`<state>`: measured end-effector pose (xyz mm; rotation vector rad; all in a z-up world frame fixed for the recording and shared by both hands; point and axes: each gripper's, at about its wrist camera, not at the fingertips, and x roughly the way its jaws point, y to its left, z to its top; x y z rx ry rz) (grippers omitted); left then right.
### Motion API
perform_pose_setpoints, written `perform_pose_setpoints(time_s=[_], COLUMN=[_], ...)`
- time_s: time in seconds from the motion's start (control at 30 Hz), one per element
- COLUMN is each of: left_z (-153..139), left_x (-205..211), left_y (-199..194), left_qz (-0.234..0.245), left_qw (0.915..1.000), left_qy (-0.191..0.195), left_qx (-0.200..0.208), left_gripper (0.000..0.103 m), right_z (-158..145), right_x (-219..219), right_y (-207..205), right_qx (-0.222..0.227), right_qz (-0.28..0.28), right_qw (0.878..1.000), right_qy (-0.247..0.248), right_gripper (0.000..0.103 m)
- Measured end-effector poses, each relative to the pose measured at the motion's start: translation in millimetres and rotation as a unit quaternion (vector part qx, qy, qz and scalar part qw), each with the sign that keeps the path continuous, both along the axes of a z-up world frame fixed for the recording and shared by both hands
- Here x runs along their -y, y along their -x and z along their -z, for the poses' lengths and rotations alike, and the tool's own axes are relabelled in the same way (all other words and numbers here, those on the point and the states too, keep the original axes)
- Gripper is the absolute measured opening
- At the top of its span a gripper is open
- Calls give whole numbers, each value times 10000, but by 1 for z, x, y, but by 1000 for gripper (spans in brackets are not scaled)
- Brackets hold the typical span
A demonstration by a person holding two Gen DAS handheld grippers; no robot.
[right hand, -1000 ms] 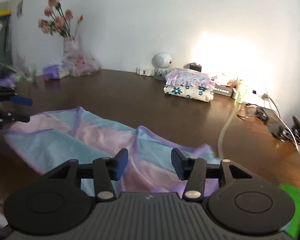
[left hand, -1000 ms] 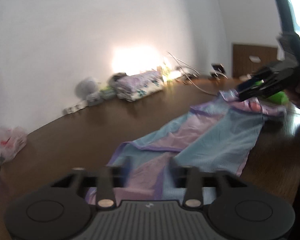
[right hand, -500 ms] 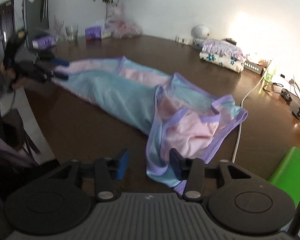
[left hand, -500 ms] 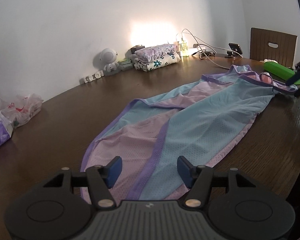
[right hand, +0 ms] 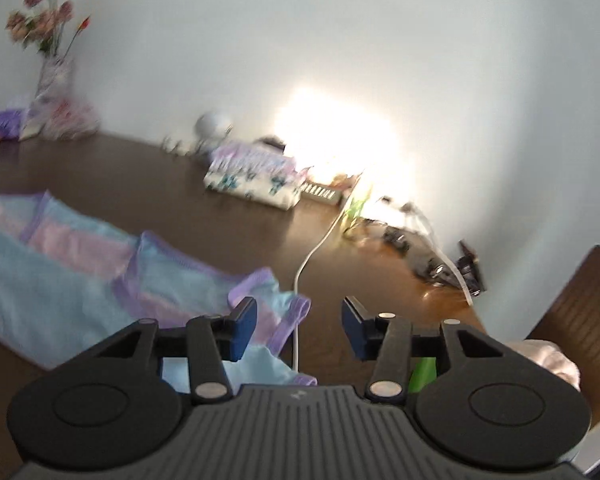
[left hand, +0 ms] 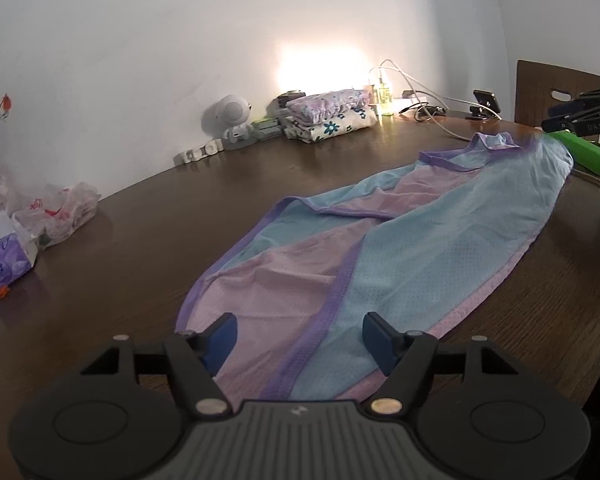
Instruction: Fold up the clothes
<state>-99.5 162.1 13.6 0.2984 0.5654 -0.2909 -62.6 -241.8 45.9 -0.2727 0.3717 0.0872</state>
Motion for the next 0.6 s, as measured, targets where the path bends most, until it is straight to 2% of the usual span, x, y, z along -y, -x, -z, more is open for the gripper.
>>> perform_pose_setpoints(time_s=[0.07, 0.17, 0.27, 0.37, 0.5, 0.6], left_z=[-4, -8, -9, -11, -13, -14], left_x=[-6, -18, -31, -34, -38, -40], left_y=[1, -1, -6, -7, -6, -5], left_qz=[18, -87, -307, -336, -342, -346], left_qw=[9997, 9975, 9927, 9898, 9859, 9827], left_qy=[245, 659, 1068, 1252, 1459, 1613], left_qx=[-65, -239, -478, -599, -740, -845], left_gripper=[68, 69, 70, 69, 70, 69], right_z=[-1, 1, 6, 11, 19, 24], right_x=[0, 5, -2, -18, -35, -35], right_y=[9, 22, 32, 37, 40, 36], right_qx=[32, -165, -462, -640, -769, -885], right_qz=[-42, -483, -1017, -1415, -1563, -1616], right_qw=[9995, 9937, 9879, 9828, 9817, 9785], right_qy=[-317, -1001, -1074, -1002, -769, -930], right_gripper=[61, 61, 61, 61, 61, 62])
